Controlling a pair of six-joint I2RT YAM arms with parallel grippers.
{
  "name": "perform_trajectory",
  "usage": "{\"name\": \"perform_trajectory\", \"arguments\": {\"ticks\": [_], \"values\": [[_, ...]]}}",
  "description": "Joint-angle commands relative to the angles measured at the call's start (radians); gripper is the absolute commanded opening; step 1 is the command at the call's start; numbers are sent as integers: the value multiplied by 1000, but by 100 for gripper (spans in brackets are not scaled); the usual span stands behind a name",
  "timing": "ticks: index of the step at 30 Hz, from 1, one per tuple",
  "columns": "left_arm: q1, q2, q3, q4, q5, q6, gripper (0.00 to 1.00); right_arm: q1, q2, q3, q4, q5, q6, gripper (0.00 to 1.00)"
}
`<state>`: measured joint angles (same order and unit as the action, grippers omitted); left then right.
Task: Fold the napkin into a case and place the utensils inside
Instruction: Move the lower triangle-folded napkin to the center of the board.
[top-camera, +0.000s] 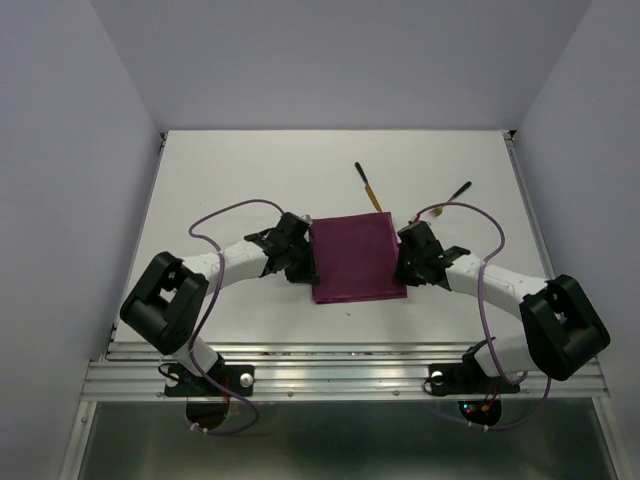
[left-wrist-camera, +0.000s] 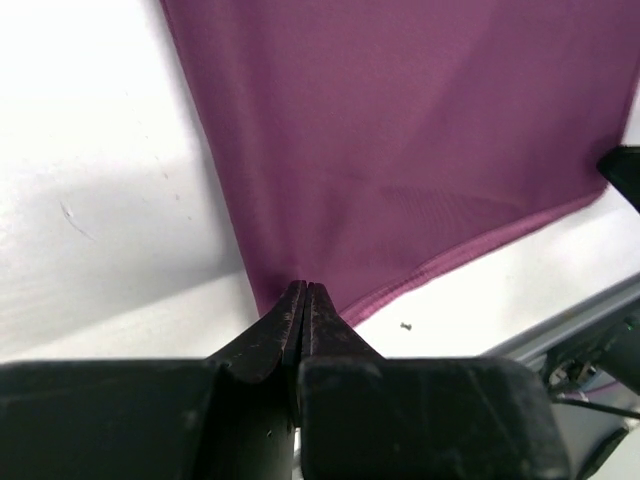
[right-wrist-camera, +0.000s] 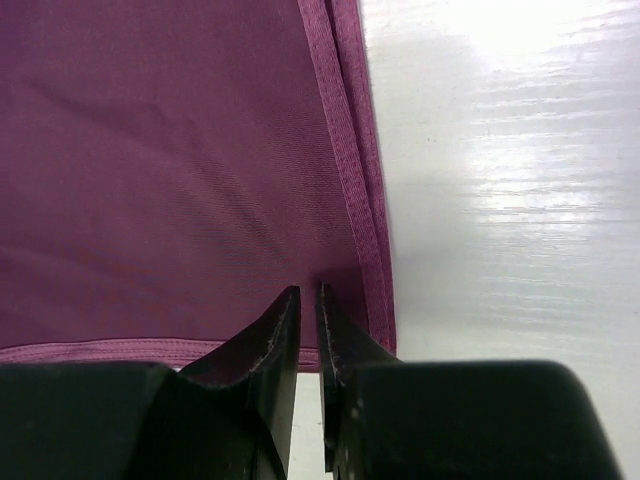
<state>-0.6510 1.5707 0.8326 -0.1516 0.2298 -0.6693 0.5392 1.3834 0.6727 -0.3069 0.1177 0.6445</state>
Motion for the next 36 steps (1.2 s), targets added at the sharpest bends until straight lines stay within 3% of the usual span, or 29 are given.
{"name": "perform_trajectory", "arguments": {"ticks": [1,8,17,24,36], "values": [[-16,-66,13,-54,20,25,4,10,-72,45,-40,62,7,18],[-59,-43,-47,-19,75,14,4,10,-63,61,-47,102,20,18],[-61,89,-86,21,40,-9,2,10,-40,93,-47,132,6,19],[-53,-6,-49,-86,-64,5,2,10,69,157,-18,189,-46,21],[-19,-121,-128,-161,-109,8,2,1,230,237,52,189,-86,21]]}}
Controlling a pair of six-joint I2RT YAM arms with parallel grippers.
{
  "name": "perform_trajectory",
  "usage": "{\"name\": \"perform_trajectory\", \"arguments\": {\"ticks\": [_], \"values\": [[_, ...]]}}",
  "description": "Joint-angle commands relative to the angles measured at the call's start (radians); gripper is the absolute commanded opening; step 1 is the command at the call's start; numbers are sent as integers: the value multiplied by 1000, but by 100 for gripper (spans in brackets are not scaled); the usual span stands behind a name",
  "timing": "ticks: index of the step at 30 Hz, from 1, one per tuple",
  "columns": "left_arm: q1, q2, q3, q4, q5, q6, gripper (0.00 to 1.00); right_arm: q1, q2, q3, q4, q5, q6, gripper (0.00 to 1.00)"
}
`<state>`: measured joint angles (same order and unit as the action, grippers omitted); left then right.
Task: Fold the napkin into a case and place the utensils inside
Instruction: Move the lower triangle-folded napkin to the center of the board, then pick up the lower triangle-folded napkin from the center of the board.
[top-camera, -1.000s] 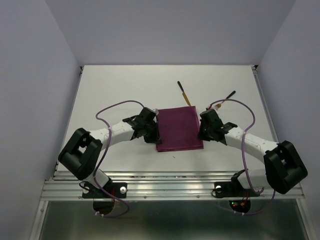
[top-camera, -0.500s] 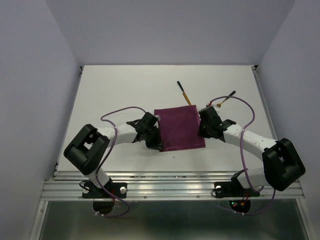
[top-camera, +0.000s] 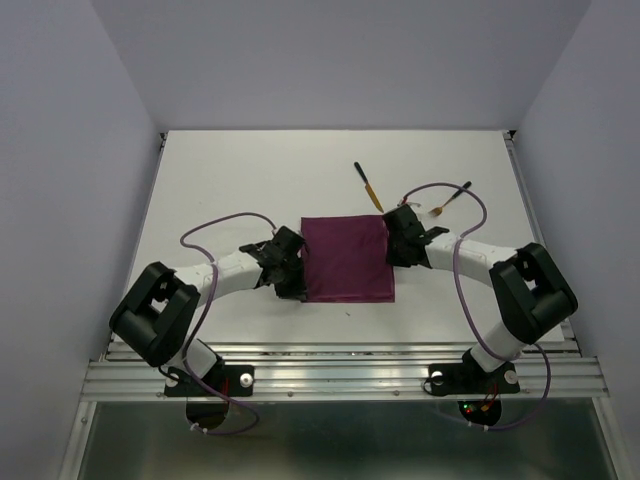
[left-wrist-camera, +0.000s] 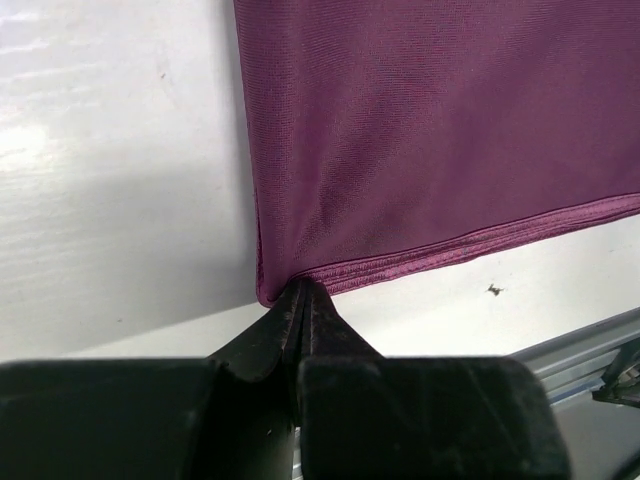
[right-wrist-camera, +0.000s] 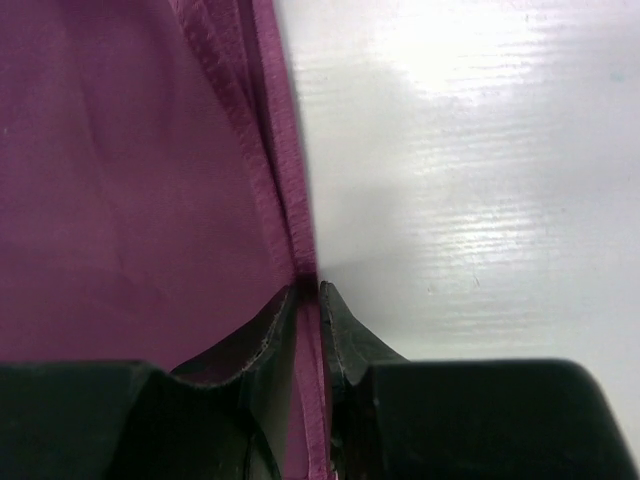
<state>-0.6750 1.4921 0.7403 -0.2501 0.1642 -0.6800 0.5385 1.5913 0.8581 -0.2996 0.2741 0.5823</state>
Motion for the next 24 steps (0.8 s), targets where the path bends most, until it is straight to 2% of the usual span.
{"name": "perform_trajectory", "arguments": {"ticks": [1,9,14,24], "values": [[6,-47,-41,-64,-43,16,2,2,25,56,43,33,-25,21],[9,-125,-30,-104,-57,7,3,-35,-17,110,66,-7,-22,23],[18,-148,85,-129,-78,20,4,-90,22,189,68,-21,-56,26],[60,-38,332,-103,-98,85,9,-140,194,321,106,-116,-64,22]]}}
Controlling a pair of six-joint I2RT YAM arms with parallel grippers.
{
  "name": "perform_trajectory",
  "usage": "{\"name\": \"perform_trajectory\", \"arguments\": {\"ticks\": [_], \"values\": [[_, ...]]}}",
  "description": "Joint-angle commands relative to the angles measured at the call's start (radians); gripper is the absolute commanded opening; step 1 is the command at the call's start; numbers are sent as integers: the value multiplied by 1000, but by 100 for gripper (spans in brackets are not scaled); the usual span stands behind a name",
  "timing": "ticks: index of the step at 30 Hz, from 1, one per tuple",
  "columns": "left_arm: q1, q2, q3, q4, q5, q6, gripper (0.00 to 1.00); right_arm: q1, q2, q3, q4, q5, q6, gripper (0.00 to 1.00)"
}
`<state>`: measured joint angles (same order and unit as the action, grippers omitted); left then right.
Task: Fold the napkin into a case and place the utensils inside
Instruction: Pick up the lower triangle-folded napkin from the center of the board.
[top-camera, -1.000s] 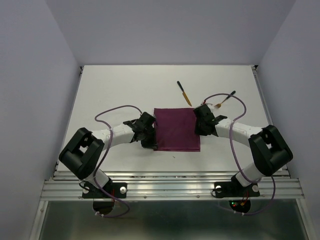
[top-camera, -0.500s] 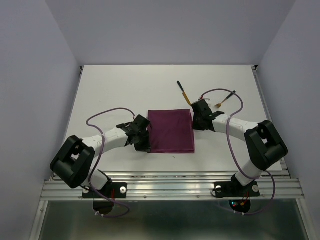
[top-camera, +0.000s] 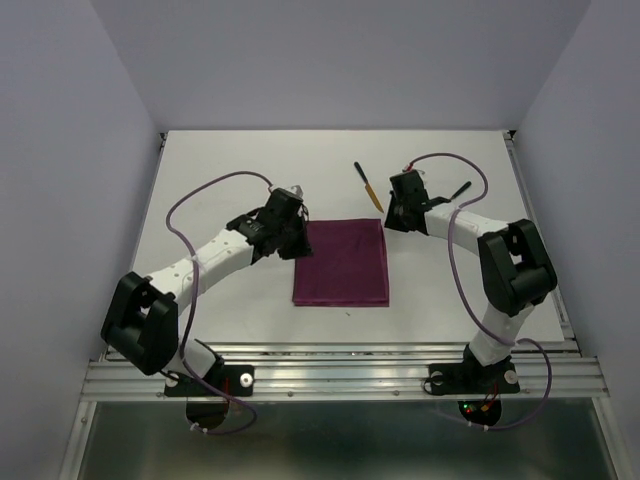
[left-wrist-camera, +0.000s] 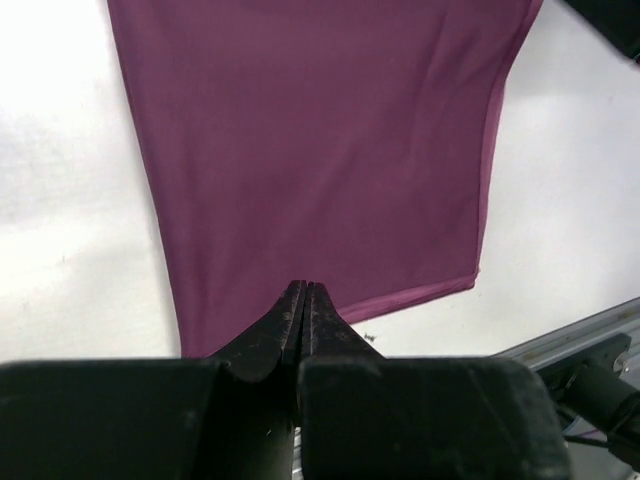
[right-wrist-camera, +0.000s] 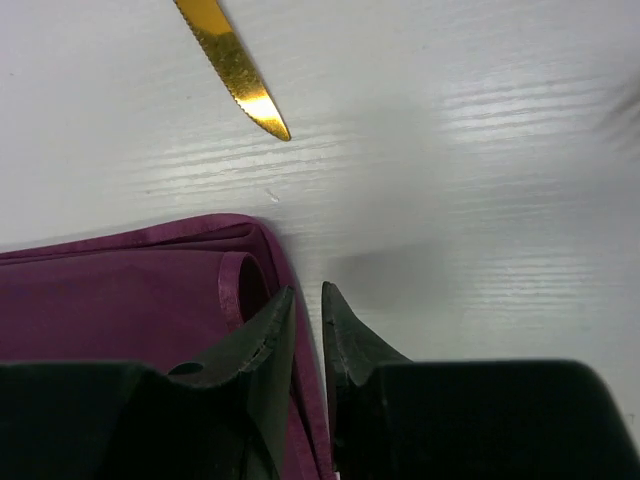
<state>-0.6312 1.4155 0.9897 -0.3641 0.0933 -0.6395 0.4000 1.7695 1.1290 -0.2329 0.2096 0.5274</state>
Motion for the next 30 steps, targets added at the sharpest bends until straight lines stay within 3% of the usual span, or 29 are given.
{"name": "perform_trajectory", "arguments": {"ticks": [1,11,18,30], "values": [[24,58,99,16,-21,49,9,-1,15,55,41,-52,-7,22],[67,396,352,77,23,77,7,20,-39,54,75,-136,-12,21],[79,532,449,73,13,83,6,49,1,101,75,-167,-4,18],[91,588,461,70,17,84,4,49,113,167,56,-107,-47,18]]}}
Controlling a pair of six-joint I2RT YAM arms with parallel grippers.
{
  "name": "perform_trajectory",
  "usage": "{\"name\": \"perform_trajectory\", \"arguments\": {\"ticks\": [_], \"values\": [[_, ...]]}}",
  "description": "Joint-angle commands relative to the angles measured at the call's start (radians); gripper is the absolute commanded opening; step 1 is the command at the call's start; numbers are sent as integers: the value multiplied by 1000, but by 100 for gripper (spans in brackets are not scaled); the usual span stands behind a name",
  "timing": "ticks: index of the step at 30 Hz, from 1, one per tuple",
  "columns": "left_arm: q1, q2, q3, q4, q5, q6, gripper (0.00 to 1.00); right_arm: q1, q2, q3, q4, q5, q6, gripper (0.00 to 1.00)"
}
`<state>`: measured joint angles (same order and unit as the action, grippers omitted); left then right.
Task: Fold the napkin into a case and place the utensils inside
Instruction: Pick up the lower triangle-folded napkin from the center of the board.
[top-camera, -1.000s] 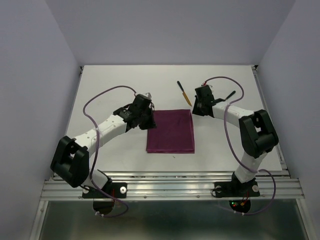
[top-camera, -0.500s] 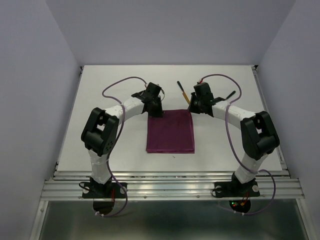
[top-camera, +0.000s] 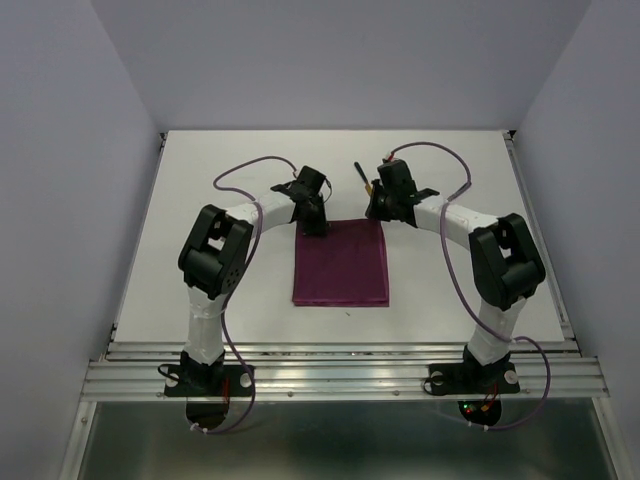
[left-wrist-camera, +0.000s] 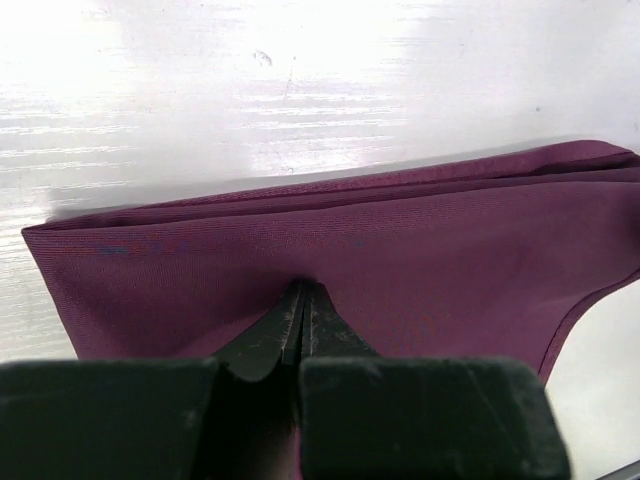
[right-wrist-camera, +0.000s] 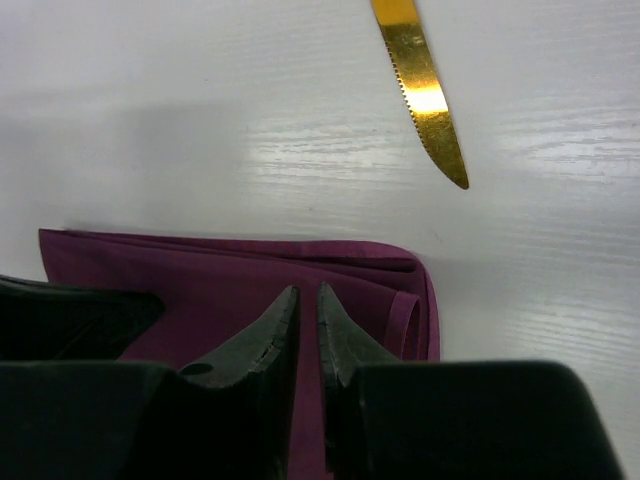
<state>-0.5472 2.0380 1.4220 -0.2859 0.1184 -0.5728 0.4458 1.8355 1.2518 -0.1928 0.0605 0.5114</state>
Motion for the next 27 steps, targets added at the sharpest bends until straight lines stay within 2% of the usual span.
{"name": "perform_trajectory", "arguments": {"ticks": [1,8,14,17,19,21,23,26,27], "values": [[7,-39,31,-12,-16,19,5,4,65,44,16,51,-33,18],[7,-76,22,-18,-16,31,7,4,120,58,15,130,-53,18],[-3,-136,11,-18,-13,39,13,4,87,57,0,99,-53,18],[-22,-183,9,-12,-26,47,24,4,19,29,0,128,-40,18],[-40,-188,24,-16,-23,63,35,4,-27,12,0,153,-40,19],[-56,-180,41,-21,-26,76,38,4,-59,-12,1,162,-44,19],[-77,-159,83,-27,-23,79,38,4,-71,-28,0,167,-40,20],[-91,-93,150,-38,3,73,28,-16,-82,-55,1,153,-25,19],[-99,-56,166,-36,10,70,19,-27,-84,-60,3,144,-21,20]]}}
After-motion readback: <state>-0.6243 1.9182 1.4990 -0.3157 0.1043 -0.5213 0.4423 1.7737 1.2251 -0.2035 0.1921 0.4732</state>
